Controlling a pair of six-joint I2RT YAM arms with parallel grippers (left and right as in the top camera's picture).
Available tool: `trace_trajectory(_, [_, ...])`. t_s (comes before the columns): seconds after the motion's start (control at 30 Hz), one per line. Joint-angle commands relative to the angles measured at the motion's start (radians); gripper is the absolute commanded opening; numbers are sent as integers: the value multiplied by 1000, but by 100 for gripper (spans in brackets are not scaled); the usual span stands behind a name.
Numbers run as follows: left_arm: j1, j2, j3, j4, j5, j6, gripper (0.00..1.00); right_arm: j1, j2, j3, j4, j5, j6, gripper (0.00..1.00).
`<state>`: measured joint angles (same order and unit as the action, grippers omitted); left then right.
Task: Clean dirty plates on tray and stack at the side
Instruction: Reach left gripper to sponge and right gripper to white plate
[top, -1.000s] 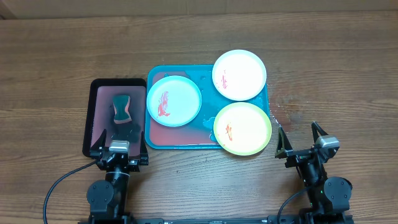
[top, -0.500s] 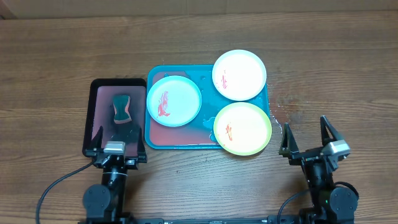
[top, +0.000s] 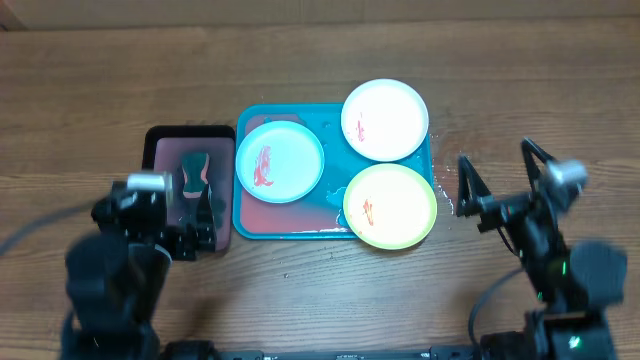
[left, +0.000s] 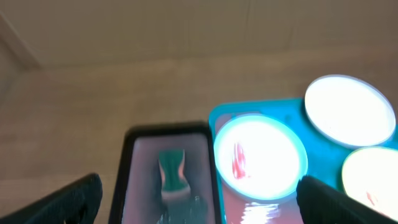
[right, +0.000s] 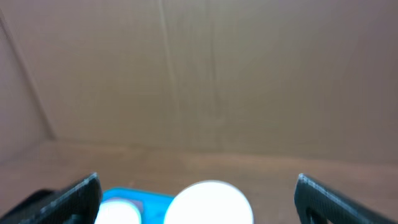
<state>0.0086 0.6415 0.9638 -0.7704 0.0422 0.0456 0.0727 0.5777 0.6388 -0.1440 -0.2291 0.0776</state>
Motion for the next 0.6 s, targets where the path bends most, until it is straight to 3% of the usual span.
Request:
trace_trajectory(0.0, [6,229,241,-146,18,-24,100,-1,208,248,-145,-98,-1,100])
trace_trajectory(0.13, [6,439,450,-322,86,-24,100,-1,431,516,-409,-135,-1,100])
trace_trajectory(0.27, [6,575,530,-362,130,-23,100,0,627,735,-632,-140,0,100])
trace_trajectory(0.57, [4,778,530,-348,214,-46,100,37,921,784,-446,-264,66,98])
